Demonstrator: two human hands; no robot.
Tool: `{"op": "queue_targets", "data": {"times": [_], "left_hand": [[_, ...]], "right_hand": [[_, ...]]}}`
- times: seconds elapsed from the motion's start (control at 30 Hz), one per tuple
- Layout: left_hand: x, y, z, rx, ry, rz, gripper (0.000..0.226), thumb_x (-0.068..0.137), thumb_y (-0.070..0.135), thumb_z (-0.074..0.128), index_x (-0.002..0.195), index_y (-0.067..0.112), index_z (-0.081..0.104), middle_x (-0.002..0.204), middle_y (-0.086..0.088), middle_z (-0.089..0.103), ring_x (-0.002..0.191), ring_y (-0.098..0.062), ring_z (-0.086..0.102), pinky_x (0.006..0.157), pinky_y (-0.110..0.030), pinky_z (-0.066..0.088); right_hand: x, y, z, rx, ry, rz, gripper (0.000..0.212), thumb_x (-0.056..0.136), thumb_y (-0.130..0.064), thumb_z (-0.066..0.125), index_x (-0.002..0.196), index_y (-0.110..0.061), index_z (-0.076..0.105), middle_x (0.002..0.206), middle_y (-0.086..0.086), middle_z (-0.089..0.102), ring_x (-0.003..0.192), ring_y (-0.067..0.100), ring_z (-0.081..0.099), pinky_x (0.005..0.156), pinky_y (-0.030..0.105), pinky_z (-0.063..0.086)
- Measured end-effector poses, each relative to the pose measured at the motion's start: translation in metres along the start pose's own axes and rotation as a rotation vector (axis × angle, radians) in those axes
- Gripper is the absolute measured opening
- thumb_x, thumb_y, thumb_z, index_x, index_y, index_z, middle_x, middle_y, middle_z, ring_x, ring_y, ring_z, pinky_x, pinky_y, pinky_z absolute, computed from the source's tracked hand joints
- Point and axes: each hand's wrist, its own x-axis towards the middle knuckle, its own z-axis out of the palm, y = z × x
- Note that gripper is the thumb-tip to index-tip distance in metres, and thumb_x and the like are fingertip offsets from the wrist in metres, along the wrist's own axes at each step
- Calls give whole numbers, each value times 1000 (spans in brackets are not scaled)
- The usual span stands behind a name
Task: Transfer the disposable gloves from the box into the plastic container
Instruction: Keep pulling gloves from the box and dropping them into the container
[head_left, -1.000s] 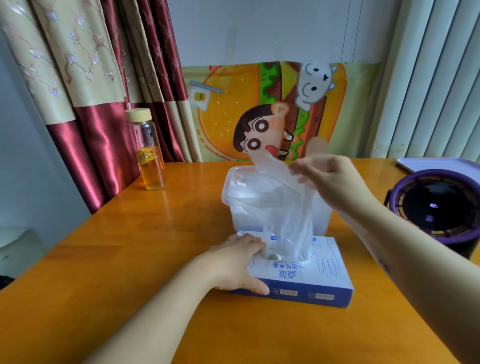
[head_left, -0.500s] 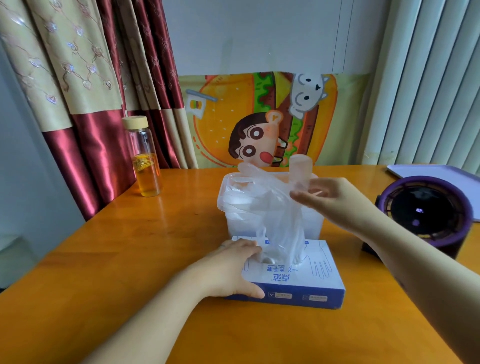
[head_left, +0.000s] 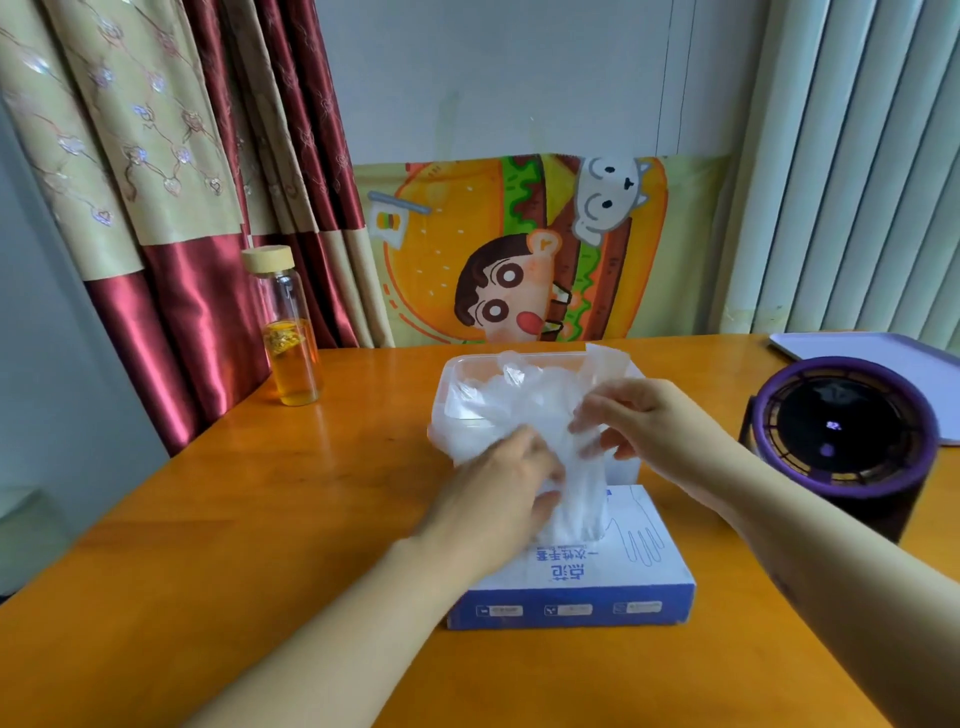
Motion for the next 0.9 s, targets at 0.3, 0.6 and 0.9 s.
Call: {"op": "queue_targets", "data": {"times": [0.3, 0.6, 0.9], "left_hand": [[-5, -5, 30, 111, -368, 12, 30, 103, 31, 26, 92, 19, 52, 91, -4, 57, 89, -21, 50, 75, -34, 38], [-13, -7, -22, -9, -37, 24, 23, 96, 44, 47, 116, 38, 58, 123, 24, 53, 122, 3, 34, 106, -22, 23], [29, -26, -85, -601, 139, -152, 103, 71, 57, 67, 151, 39, 5, 151, 17, 27, 135, 3, 24, 98, -11, 27]], "right_hand": [[12, -13, -31, 295, 401, -53, 24, 98, -14, 46, 87, -13, 67, 85, 13, 72, 82, 30, 69, 69, 35, 55], [16, -34, -41, 256, 35, -89, 24, 97, -16, 46, 95, -16, 70, 91, 2, 72, 92, 19, 66, 81, 32, 48], [37, -60, -40, 357, -417, -5, 26, 96, -7, 43, 111, 1, 63, 100, 12, 71, 90, 23, 66, 81, 31, 54]]}}
